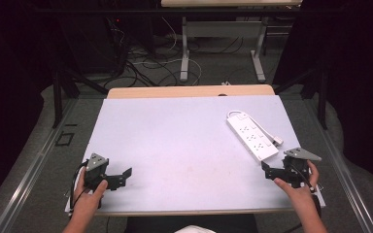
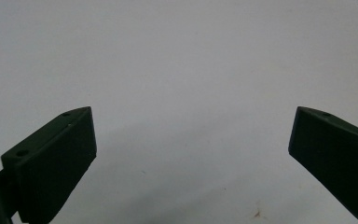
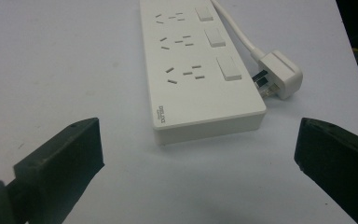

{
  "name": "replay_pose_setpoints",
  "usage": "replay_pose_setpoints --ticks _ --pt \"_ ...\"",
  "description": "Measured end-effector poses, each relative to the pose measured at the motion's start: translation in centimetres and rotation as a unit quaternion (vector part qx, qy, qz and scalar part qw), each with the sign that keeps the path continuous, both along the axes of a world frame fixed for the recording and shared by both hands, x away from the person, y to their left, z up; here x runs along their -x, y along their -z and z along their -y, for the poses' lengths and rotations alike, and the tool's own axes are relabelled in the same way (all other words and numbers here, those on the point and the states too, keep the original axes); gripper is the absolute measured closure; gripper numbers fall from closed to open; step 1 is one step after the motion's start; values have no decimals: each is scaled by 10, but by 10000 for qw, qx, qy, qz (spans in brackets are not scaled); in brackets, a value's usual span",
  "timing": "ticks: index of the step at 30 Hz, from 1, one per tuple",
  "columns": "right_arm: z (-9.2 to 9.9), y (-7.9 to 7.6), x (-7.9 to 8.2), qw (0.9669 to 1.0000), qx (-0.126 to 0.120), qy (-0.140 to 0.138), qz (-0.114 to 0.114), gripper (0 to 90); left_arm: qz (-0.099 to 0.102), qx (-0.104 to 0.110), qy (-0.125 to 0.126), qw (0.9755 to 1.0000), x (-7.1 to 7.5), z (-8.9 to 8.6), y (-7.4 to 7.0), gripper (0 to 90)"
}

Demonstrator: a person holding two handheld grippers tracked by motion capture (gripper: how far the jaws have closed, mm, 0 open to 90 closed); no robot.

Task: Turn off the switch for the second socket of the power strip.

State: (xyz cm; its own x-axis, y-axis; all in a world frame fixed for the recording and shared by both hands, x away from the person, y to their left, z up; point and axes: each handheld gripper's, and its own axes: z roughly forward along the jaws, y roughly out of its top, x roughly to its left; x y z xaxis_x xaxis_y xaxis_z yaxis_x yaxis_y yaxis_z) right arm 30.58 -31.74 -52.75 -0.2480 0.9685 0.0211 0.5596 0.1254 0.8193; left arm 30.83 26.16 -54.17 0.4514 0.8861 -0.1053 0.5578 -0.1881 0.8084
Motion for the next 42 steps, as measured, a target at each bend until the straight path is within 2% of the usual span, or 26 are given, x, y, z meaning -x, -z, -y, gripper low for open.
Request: replay_pose_setpoints --ticks 5,6,7,29,31,32,33,42 --pt "0 -1 0 10000 43 12 48 5 2 0 1 10000 0 0 0 9" --pt "0 -2 1 10000 70 -19 -44 4 2 0 0 10000 0 0 0 9" --pt "-1 -1 0 10000 58 3 80 4 1 -3 1 10000 0 0 0 9" --pt "-4 -5 -1 10000 50 -75 41 13 -30 -2 10 10000 2 1 1 9" --pt "-4 -6 -1 9999 78 -95 54 13 -8 5 -15 10000 2 1 1 9" --pt "-5 -5 -2 9998 88 -68 151 14 -8 6 -16 10000 1 1 1 9" --pt "-5 -7 -1 9999 76 -120 43 16 -9 3 -15 10000 1 1 1 9" --pt "-11 -11 -1 9996 154 -238 23 18 -8 4 -12 10000 1 1 1 9"
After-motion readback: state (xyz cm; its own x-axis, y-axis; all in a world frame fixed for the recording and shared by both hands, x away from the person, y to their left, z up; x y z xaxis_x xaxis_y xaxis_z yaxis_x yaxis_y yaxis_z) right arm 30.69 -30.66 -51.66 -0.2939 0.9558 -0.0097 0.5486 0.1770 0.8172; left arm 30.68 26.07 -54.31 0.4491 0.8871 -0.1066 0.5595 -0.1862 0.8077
